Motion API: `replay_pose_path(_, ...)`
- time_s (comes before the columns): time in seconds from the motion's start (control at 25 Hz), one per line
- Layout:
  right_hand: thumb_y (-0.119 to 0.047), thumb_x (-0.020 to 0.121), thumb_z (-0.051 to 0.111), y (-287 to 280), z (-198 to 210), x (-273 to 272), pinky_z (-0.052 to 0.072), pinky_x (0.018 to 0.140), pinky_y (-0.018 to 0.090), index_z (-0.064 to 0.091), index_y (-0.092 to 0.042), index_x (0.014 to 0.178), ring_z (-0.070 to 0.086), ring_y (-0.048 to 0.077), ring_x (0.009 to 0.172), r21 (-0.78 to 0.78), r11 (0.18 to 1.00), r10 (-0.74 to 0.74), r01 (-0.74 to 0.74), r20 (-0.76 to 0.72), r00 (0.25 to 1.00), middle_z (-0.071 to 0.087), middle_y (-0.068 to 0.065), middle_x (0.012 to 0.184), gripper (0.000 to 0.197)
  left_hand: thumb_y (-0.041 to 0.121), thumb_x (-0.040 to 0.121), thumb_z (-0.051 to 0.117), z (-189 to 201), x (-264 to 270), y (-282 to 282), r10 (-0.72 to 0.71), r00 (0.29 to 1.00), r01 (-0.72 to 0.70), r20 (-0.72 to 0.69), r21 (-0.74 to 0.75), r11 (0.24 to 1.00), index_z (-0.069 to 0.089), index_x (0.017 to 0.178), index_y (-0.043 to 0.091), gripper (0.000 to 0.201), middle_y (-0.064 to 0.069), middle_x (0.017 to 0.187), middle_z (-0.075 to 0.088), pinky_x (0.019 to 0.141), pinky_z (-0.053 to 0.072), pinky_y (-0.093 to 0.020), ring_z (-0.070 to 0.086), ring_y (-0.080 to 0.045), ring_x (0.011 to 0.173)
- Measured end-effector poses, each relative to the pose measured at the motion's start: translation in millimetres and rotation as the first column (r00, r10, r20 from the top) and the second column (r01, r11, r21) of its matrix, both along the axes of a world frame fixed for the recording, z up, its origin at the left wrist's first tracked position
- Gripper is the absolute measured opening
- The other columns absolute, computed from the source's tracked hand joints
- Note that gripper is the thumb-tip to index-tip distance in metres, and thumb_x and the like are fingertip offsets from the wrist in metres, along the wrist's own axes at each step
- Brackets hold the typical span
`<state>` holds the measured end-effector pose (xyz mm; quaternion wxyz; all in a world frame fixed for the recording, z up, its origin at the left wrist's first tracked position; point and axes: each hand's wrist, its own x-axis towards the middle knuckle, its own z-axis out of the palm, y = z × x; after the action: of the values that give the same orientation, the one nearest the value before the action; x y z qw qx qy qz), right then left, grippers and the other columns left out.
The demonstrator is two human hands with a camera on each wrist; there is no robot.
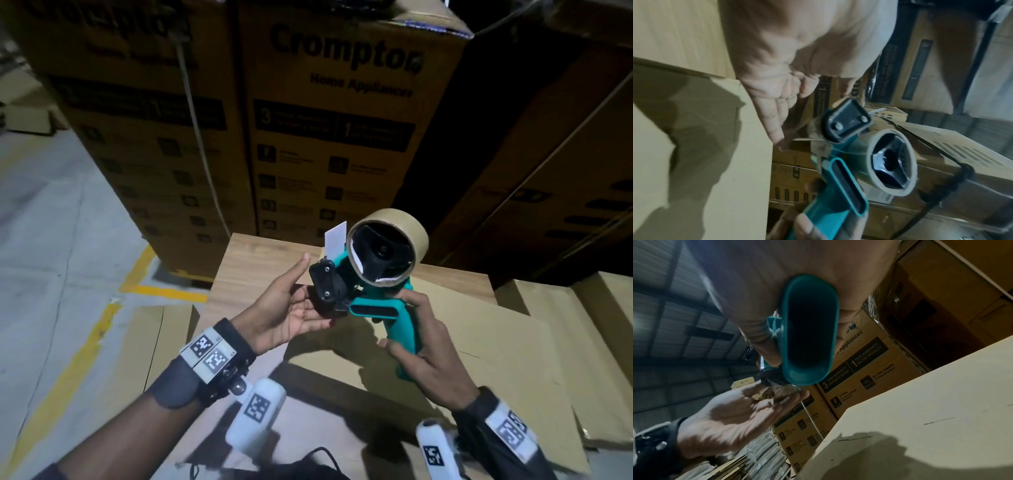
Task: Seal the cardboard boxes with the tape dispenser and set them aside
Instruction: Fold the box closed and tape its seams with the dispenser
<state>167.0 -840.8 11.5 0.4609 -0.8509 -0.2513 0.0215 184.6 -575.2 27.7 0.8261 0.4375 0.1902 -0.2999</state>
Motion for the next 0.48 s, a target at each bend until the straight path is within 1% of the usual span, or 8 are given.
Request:
replay_pose_path(0.04, -0.02, 0.087, 0.068, 0, 1, 1, 0.059, 0.073, 0.05, 0.035, -0.045, 0.134, 0.066, 0.027, 0.09, 0.004, 1.0, -0.005, 0.005, -0.001, 1.0, 0.06, -0.017, 0.115, 0.063, 0.053, 0.099, 0.053, -5, 2, 0, -0.002, 1.0, 0.001, -0.02, -0.014, 1.0, 0.062, 0.13, -0.002, 0.064, -0.027, 0.12, 0.07, 0.092, 0.057, -0.04, 0.076, -0.03, 0.098)
replay_pose_path(0.12, -0.019, 0.086, 0.069, 0, 2, 3, 0.058, 0.076, 0.045, 0.035, -0.047, 0.133, 0.066, 0.022, 0.095, 0.025, 1.0, -0.015, 0.015, 0.004, 1.0, 0.06, -0.019, 0.117, 0.064, 0.023, 0.102, 0.057, -12, 4, -1, 0.019, 0.999, -0.019, -0.032, 0.015, 1.0, 0.062, 0.127, -0.005, 0.038, -0.032, 0.114, 0.07, 0.08, 0.061, -0.035, 0.078, -0.028, 0.083)
replay_pose_path(0.16, -0.018, 0.086, 0.069, -1, 2, 4, 0.058, 0.077, 0.043, 0.035, -0.048, 0.133, 0.065, 0.02, 0.096, 0.027, 0.999, -0.018, 0.018, 0.004, 1.0, 0.059, -0.021, 0.118, 0.065, 0.011, 0.101, 0.058, -15, 4, -1, 0.027, 0.999, -0.025, -0.037, 0.042, 0.999, 0.065, 0.121, -0.008, 0.029, -0.034, 0.11, 0.07, 0.073, 0.063, -0.032, 0.078, -0.027, 0.078)
replay_pose_path(0.2, -0.018, 0.086, 0.069, -2, 2, 4, 0.058, 0.077, 0.044, 0.034, -0.049, 0.133, 0.065, 0.02, 0.097, 0.023, 1.0, -0.02, 0.02, 0.0, 1.0, 0.059, -0.021, 0.119, 0.066, 0.003, 0.099, 0.058, -17, 5, -1, 0.031, 0.999, -0.028, -0.045, 0.06, 0.998, 0.068, 0.112, -0.011, 0.022, -0.035, 0.106, 0.071, 0.067, 0.064, -0.03, 0.078, -0.027, 0.075)
replay_pose_path(0.28, -0.019, 0.087, 0.07, -5, 0, 2, 0.059, 0.077, 0.046, 0.034, -0.049, 0.134, 0.066, 0.022, 0.096, 0.002, 1.0, -0.012, 0.012, -0.01, 1.0, 0.059, -0.02, 0.119, 0.066, -0.003, 0.093, 0.061, -19, 5, 1, 0.063, 0.995, -0.06, -0.077, 0.036, 0.998, 0.075, 0.094, -0.012, 0.016, -0.035, 0.099, 0.071, 0.061, 0.063, -0.028, 0.077, -0.027, 0.069)
replay_pose_path(0.32, -0.018, 0.087, 0.07, -5, -1, 1, 0.059, 0.078, 0.045, 0.034, -0.049, 0.134, 0.066, 0.021, 0.098, -0.007, 1.0, -0.002, 0.002, -0.015, 1.0, 0.059, -0.019, 0.12, 0.067, -0.004, 0.088, 0.063, -19, 5, 3, 0.1, 0.99, -0.101, -0.097, -0.003, 0.995, 0.075, 0.091, -0.012, 0.015, -0.034, 0.095, 0.072, 0.06, 0.063, -0.029, 0.077, -0.027, 0.066)
replay_pose_path(0.4, -0.017, 0.087, 0.071, -6, -2, -1, 0.059, 0.079, 0.044, 0.035, -0.049, 0.135, 0.066, 0.02, 0.1, -0.004, 1.0, 0.014, -0.014, -0.02, 1.0, 0.06, -0.018, 0.121, 0.068, -0.004, 0.08, 0.063, -19, 6, 5, 0.179, 0.977, -0.192, -0.114, -0.108, 0.975, 0.071, 0.099, -0.01, 0.022, -0.033, 0.095, 0.072, 0.059, 0.063, -0.031, 0.076, -0.029, 0.065)
replay_pose_path(0.48, -0.017, 0.086, 0.071, -5, 1, -1, 0.059, 0.076, 0.045, 0.036, -0.048, 0.134, 0.066, 0.022, 0.096, 0.026, 1.0, 0.008, -0.007, -0.023, 1.0, 0.06, -0.017, 0.119, 0.066, -0.008, 0.082, 0.057, -19, 5, 9, 0.228, 0.967, -0.248, -0.114, -0.205, 0.947, 0.072, 0.113, -0.005, 0.034, -0.036, 0.107, 0.069, 0.06, 0.064, -0.035, 0.077, -0.032, 0.072)
